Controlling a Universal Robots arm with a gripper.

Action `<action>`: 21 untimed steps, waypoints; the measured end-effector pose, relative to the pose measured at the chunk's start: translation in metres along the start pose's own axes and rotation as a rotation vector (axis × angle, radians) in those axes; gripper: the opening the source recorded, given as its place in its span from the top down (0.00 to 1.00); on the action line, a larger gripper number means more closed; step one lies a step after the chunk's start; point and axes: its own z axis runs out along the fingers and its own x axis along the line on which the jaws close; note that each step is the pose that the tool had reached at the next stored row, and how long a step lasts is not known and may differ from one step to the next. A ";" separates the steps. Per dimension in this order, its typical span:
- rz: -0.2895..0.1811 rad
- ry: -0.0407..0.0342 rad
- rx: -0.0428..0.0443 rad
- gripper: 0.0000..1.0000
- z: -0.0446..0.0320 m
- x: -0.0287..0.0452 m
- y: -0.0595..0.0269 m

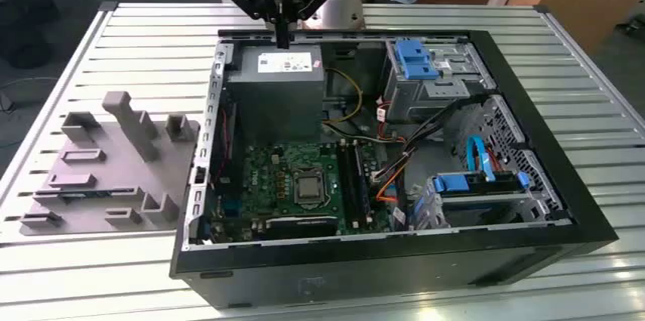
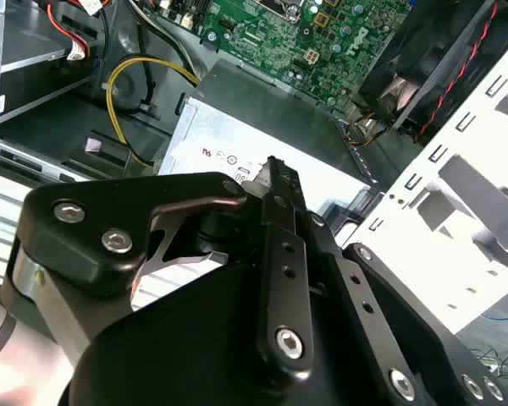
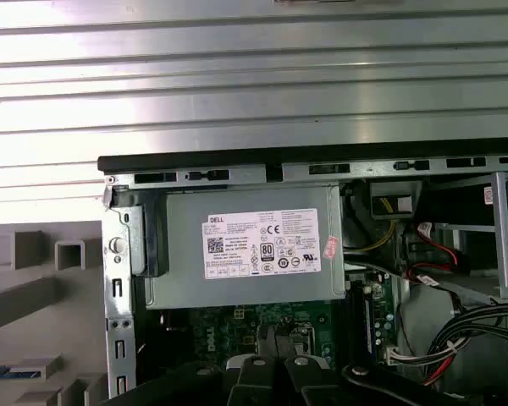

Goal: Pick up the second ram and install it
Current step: 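Reach for the second ram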

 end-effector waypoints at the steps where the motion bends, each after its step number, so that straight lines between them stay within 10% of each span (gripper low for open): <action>1: 0.000 0.0000 0.0000 0.89 0.0000 0.0000 0.0000; 21: 0.000 -0.0001 -0.0001 0.89 -0.0003 0.0132 -0.0010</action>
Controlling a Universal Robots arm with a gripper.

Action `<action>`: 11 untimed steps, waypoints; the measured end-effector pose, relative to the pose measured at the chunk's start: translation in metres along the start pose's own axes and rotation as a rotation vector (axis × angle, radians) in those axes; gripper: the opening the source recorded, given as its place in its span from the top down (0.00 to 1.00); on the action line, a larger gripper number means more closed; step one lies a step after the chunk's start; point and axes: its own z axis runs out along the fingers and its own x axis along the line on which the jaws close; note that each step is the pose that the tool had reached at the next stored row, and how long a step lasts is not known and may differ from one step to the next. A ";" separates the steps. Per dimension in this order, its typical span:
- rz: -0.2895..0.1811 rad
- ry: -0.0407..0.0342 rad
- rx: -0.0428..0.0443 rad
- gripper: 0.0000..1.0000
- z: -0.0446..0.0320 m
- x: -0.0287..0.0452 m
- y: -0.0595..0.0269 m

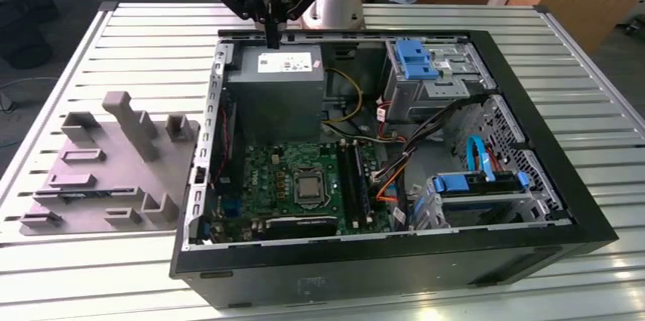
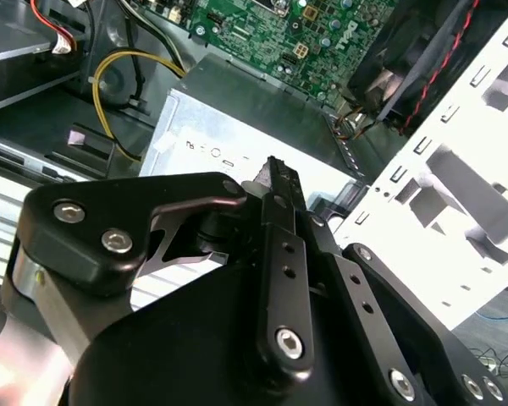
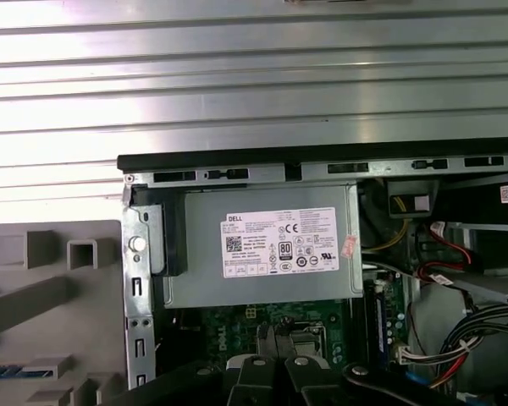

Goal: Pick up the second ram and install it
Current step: 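Reach for the second ram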

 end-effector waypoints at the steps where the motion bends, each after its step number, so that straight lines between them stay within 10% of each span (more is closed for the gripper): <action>1: 0.000 0.0001 0.0000 0.89 -0.0001 0.0015 -0.0001; 11: 0.000 0.0000 0.0000 0.89 -0.0005 0.0220 -0.0017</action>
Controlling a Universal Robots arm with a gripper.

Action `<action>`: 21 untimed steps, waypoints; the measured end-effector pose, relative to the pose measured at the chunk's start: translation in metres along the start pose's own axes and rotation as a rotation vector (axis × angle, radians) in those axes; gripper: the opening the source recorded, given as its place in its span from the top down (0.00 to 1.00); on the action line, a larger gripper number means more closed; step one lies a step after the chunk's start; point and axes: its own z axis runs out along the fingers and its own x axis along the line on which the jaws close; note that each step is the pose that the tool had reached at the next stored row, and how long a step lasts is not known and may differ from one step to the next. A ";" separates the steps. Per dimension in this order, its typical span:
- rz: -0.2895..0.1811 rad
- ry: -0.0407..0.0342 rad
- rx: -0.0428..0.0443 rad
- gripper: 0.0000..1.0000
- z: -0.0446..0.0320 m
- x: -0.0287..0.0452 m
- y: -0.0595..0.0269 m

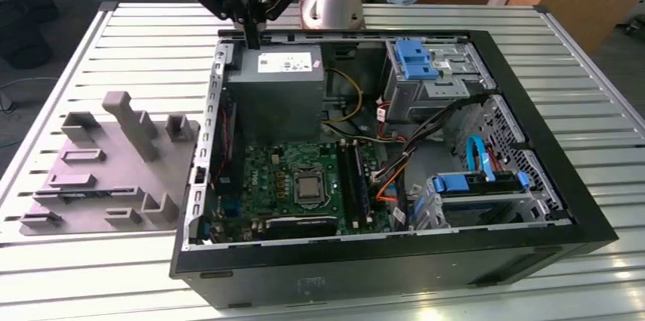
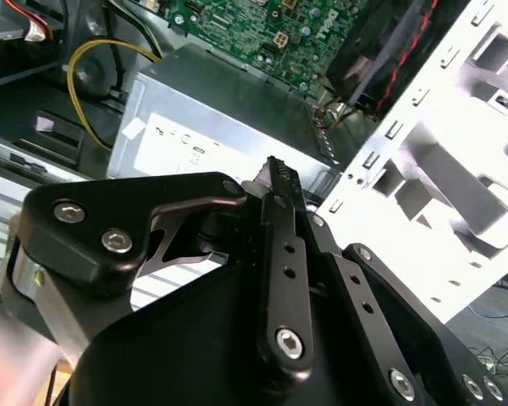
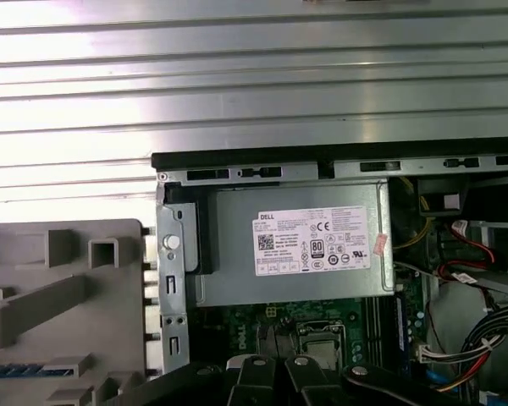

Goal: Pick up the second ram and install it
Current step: 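Reach for the second ram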

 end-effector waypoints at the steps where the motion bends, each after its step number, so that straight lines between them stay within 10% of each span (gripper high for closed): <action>1: 0.000 0.0000 0.0000 0.89 -0.0001 0.0023 -0.0002; 21: 0.000 0.0000 0.0001 0.89 -0.0010 0.0469 -0.0035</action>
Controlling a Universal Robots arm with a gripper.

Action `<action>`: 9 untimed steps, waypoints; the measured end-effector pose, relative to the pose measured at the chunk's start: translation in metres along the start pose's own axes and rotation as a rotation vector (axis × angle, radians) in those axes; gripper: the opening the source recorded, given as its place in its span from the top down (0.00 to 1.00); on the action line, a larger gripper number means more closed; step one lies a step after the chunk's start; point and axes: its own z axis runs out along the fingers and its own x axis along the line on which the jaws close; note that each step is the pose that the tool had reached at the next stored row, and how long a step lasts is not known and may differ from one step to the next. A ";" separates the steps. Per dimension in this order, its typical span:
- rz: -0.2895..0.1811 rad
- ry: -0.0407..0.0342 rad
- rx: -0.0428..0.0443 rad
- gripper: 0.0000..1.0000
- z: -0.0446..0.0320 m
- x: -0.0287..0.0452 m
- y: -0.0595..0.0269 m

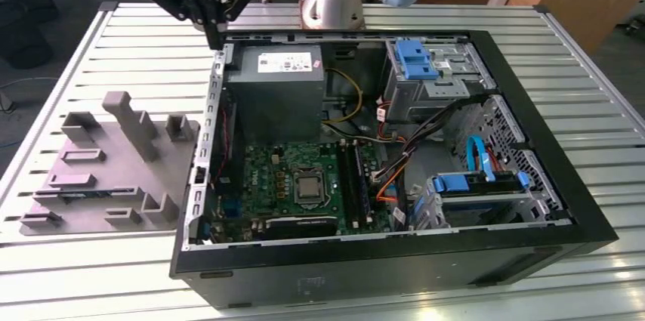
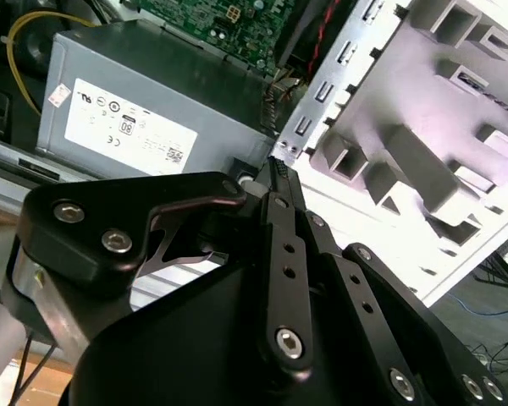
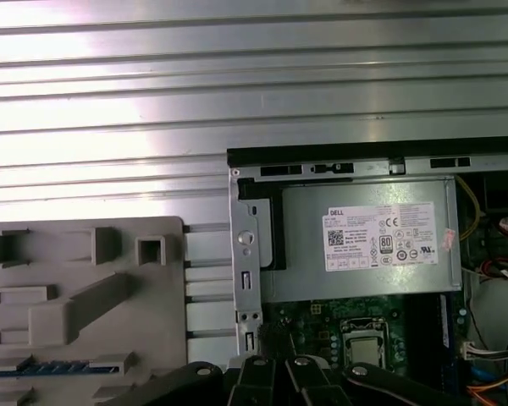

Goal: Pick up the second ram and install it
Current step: 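Reach for the second ram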

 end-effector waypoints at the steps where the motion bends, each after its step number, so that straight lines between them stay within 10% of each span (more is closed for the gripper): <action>1: 0.000 0.0000 0.0000 0.89 0.0000 0.0021 -0.0002; 9: 0.000 0.0000 -0.0001 0.89 -0.0002 0.0212 -0.0016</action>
